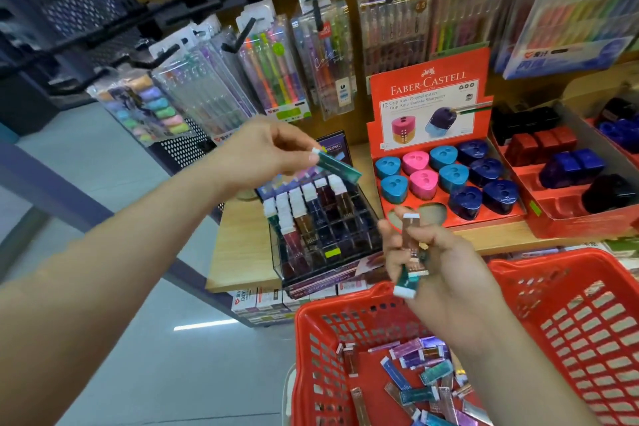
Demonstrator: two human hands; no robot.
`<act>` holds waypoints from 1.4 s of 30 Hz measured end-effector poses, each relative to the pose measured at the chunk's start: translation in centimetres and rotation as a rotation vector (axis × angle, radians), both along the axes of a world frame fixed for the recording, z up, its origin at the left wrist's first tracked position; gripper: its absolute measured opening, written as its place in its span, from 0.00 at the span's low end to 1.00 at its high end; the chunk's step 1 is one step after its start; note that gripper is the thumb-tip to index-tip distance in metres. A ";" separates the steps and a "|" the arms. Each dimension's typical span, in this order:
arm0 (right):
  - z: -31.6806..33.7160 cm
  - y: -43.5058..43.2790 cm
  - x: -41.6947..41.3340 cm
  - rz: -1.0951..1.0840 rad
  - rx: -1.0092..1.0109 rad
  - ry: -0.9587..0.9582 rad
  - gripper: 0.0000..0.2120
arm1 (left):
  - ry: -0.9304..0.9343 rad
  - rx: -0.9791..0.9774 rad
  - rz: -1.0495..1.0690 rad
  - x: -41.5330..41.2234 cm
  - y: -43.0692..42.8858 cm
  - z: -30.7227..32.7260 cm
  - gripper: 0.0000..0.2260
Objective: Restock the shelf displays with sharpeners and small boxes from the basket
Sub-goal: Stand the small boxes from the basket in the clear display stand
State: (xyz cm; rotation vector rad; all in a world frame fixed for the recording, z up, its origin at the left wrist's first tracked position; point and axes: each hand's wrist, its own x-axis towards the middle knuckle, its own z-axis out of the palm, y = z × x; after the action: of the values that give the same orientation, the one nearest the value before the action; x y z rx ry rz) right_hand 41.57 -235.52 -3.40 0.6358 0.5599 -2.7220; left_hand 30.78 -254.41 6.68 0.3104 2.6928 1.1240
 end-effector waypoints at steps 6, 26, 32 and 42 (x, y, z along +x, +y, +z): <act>-0.7 -0.1 0.2 0.018 -0.023 -0.026 0.11 | 0.251 -0.392 0.043 -1.3 -3.0 -1.2 0.06; -2.3 -2.1 0.7 0.181 0.253 0.108 0.16 | 0.322 -0.746 -0.190 -0.9 -7.4 -5.0 0.08; -2.0 -2.4 1.1 0.227 0.394 0.162 0.20 | 0.239 -0.680 -0.219 -0.6 -7.5 -4.8 0.06; -1.1 -3.1 1.4 0.212 0.478 0.125 0.14 | 0.356 -0.853 -0.249 -0.1 -7.5 -8.0 0.11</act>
State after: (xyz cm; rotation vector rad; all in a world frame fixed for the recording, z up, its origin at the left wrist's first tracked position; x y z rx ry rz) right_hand 42.99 -238.63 -4.51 0.4768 1.2542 -2.4474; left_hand 30.66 -261.94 -1.33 0.6979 3.0065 -0.2070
